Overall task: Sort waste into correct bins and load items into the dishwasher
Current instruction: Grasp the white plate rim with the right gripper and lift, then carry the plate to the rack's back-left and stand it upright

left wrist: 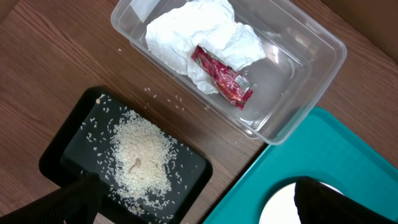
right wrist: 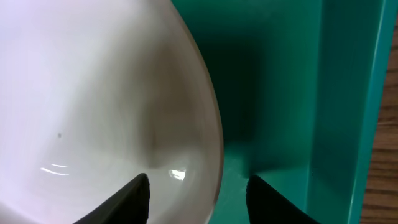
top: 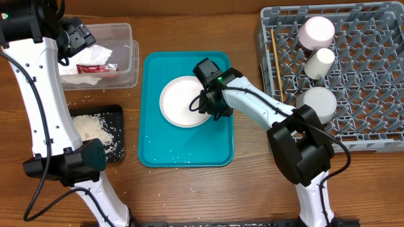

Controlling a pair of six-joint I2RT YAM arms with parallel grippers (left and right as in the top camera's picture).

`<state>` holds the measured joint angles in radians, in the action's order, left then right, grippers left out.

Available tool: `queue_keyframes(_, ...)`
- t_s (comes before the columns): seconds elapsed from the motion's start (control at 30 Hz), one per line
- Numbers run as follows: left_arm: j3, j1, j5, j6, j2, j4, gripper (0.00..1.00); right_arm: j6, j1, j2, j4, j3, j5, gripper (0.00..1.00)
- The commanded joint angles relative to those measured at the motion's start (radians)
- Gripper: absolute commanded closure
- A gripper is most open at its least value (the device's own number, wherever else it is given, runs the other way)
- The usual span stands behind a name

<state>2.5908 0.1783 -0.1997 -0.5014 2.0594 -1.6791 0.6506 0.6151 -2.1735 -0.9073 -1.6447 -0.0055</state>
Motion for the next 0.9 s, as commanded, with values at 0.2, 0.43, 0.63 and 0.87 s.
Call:
queue_keyframes(0.2,0.003,0.002,-0.013,0.008,0.0,0.0,0.0,0.009,0.003,-0.059,-0.014,0.005,-0.067,0.6)
queue_keyframes(0.43,0.003,0.002,-0.013,0.008,0.0,0.0,0.0,0.009,-0.012,-0.06,-0.05,-0.029,-0.067,0.81)
queue_keyframes(0.63,0.003,0.002,-0.013,0.008,0.0,0.0,0.0,0.007,-0.067,-0.053,-0.155,-0.16,-0.065,0.96)
queue_keyframes(0.87,0.003,0.002,-0.013,0.008,0.0,0.0,0.0,0.004,-0.199,-0.016,-0.348,-0.467,0.023,0.96)
